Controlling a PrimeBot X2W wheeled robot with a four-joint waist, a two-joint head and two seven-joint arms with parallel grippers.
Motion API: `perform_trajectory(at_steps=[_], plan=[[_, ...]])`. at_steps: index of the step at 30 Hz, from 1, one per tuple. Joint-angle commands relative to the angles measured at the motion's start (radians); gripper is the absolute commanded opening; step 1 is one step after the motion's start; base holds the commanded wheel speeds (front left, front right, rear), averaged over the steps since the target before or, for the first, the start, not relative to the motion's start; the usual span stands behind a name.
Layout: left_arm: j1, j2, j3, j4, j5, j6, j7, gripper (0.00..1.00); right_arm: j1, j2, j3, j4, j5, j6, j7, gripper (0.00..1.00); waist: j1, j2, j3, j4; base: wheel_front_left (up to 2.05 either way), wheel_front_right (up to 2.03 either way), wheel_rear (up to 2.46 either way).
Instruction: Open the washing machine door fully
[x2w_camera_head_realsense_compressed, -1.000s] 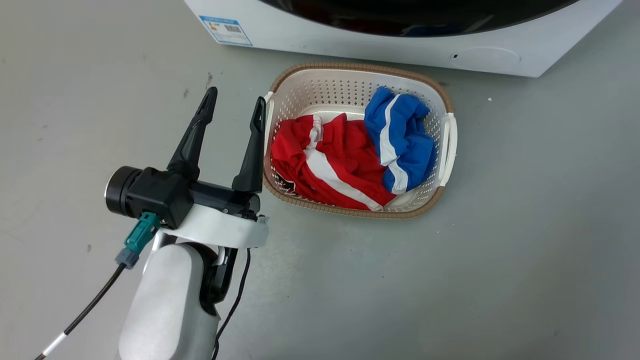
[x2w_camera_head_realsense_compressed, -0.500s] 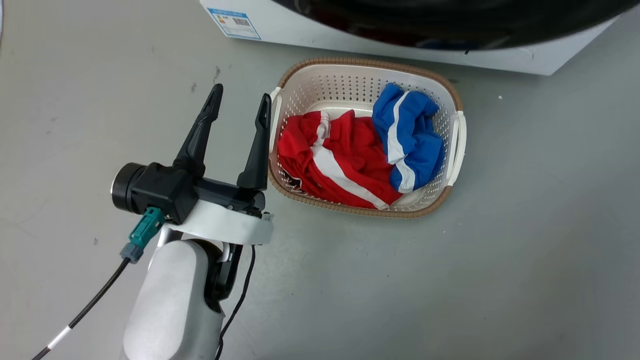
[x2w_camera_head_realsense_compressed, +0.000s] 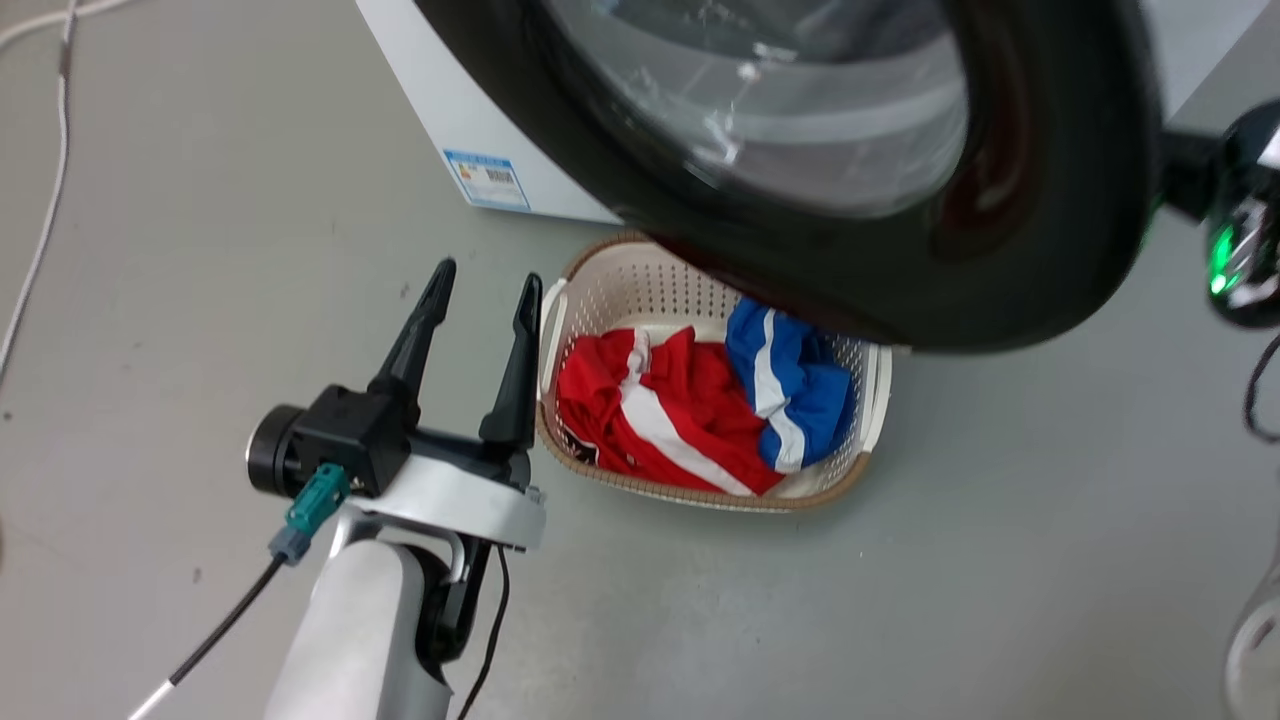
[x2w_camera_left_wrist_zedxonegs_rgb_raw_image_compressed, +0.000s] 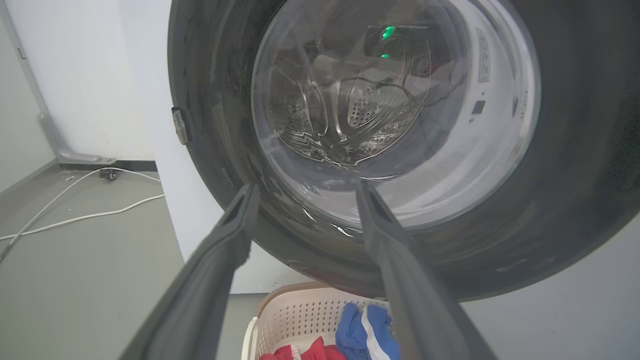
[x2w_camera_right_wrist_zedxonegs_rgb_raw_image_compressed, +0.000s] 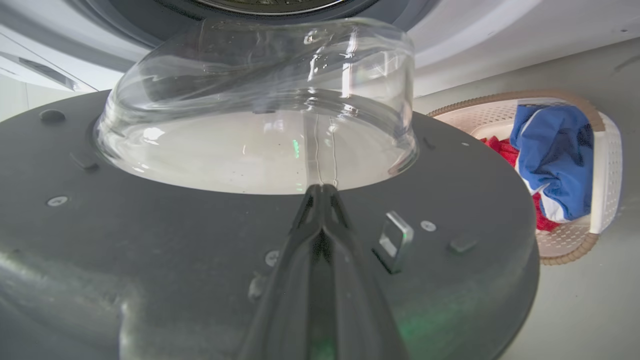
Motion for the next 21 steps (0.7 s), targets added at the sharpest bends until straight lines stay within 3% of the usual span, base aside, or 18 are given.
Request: perform_trajectory(at_steps=[1, 11, 15, 21], plan=[[0.023, -0.001, 0.001, 0.006, -0.004, -0.003, -0.003, 1.0, 0.043, 0.026, 0.005, -0.019, 0.009, 0.003, 0.017, 0.0, 0.0, -0.0001, -0.057, -0.003, 0.0, 0.0, 0.0], [0.137, -0.001, -0.018, 0.04, -0.007, -0.004, -0.003, 1.0, 0.364, 0.119, 0.053, -0.261, 0.081, 0.002, 0.14, 0.0, 0.0, -0.0001, -0.207, 0.002, 0.0, 0.0, 0.0], [0.172, 0.005, -0.03, 0.058, -0.009, -0.006, -0.003, 1.0, 0.458, 0.122, 0.175, -0.282, 0.228, 0.003, 0.121, 0.0, 0.0, -0.0001, -0.252, 0.003, 0.0, 0.0, 0.0], [0.209, 0.021, -0.048, 0.077, -0.015, -0.006, -0.003, 1.0, 0.563, 0.12, 0.399, -0.32, 0.382, 0.003, -0.018, 0.0, 0.0, -0.0001, -0.294, 0.002, 0.0, 0.0, 0.0]])
